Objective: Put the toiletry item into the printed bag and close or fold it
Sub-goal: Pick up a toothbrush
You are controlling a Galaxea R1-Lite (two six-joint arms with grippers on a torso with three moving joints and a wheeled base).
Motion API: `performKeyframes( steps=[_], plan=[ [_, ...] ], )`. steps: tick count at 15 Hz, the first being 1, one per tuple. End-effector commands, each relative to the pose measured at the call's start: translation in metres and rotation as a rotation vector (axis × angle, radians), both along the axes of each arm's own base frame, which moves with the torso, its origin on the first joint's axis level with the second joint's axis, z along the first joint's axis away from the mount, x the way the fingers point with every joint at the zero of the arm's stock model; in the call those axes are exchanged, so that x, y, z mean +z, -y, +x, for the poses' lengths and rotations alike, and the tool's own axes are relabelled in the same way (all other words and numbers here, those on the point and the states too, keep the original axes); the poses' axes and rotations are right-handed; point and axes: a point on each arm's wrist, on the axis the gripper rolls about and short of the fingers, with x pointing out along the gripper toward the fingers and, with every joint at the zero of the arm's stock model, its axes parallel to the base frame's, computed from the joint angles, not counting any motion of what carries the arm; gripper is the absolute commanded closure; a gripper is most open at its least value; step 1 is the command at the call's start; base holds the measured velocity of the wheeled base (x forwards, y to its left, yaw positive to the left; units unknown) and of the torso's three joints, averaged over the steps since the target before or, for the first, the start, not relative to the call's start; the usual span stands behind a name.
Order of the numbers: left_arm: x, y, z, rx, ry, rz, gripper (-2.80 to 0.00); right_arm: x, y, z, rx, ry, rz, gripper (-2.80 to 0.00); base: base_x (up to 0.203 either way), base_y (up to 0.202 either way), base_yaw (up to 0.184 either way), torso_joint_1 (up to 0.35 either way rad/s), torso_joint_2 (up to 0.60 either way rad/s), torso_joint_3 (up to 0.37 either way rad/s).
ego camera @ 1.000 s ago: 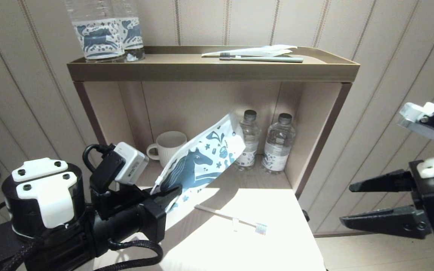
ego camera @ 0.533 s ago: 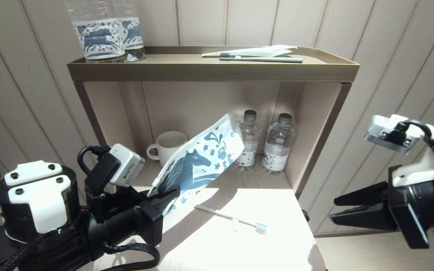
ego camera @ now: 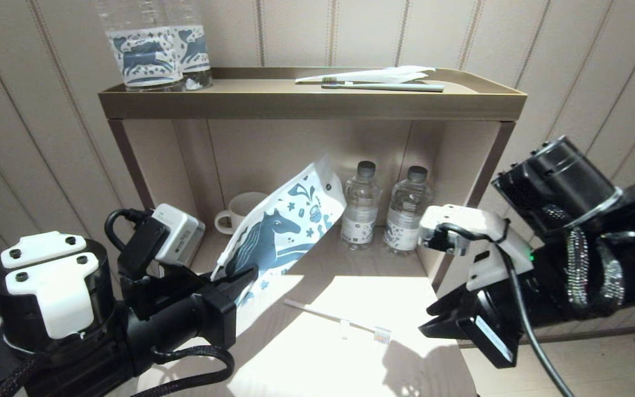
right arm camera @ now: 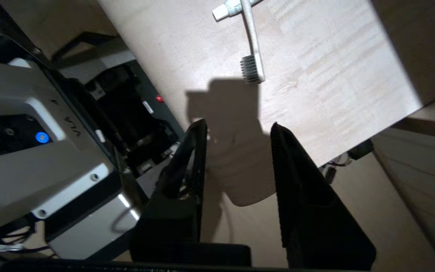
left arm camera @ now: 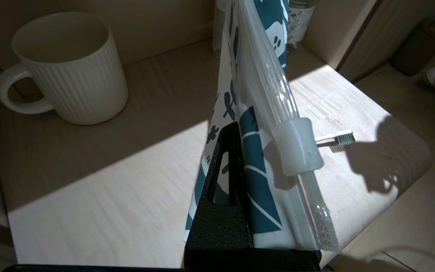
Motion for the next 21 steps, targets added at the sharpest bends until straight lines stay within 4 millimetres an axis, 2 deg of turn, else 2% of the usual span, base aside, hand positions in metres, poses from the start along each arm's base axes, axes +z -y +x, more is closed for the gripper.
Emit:
performKeyframes(
  steps=[1,6,9,13,21],
  plan=[
    [-0.001,0.0,0.0,-0.001,-0.002,0.0,0.0,-0.011,-0.01,0.015,0.042,0.015,-0.083,-2.8,0.0,0.0,0.0,0.0,0.0,0.0],
    [-0.005,0.0,-0.001,-0.008,-0.017,0.007,0.0,-0.014,-0.03,0.041,0.157,0.103,-0.15,-2.8,0.0,0.0,0.0,0.0,0.0,0.0],
    [-0.007,0.0,-0.001,-0.011,-0.023,0.01,0.0,-0.032,-0.045,0.06,0.201,0.081,-0.193,-2.8,0.0,0.0,0.0,0.0,0.0,0.0],
    [-0.012,0.001,-0.001,-0.014,-0.04,0.026,0.0,-0.046,-0.054,0.067,0.266,0.076,-0.237,-2.8,0.0,0.0,0.0,0.0,0.0,0.0],
    [-0.014,0.001,0.0,-0.015,-0.043,0.029,0.0,-0.067,-0.07,0.086,0.285,0.043,-0.265,-2.8,0.0,0.0,0.0,0.0,0.0,0.0]
  ],
)
